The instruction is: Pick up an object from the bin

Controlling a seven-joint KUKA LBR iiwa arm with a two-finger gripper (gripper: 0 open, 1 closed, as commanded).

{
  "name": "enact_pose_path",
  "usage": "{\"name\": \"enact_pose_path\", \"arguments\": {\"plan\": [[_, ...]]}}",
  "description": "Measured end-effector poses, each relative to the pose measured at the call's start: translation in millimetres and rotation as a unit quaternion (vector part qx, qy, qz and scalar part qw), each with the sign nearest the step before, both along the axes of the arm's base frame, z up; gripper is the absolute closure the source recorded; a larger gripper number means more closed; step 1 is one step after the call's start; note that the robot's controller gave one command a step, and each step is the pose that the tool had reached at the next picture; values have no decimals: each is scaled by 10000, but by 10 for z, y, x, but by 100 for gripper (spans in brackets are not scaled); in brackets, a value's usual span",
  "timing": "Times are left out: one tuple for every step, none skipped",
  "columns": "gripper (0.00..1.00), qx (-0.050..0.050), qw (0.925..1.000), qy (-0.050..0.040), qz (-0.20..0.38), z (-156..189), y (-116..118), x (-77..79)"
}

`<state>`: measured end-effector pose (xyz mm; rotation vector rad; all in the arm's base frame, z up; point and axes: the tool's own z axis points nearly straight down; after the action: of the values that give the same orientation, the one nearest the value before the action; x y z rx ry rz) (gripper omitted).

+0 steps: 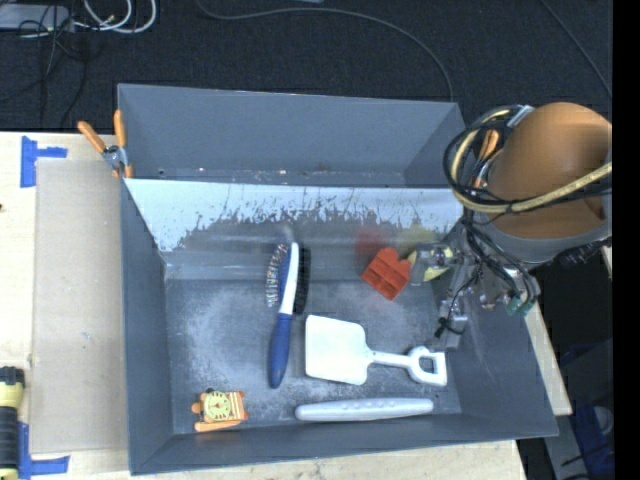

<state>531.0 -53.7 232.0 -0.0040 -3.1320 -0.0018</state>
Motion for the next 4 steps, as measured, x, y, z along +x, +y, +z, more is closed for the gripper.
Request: {"name": "enact_pose_path", "arguments": {"plan": [[0,-3,10000,-40,8,46,3,13],[0,-5,10000,-37,-37,-754,17,-125],[0,2,9999,8,-148,-1192,20,-196],[0,-12,9855,-28,-1695,-1007,-69,-231]]}}
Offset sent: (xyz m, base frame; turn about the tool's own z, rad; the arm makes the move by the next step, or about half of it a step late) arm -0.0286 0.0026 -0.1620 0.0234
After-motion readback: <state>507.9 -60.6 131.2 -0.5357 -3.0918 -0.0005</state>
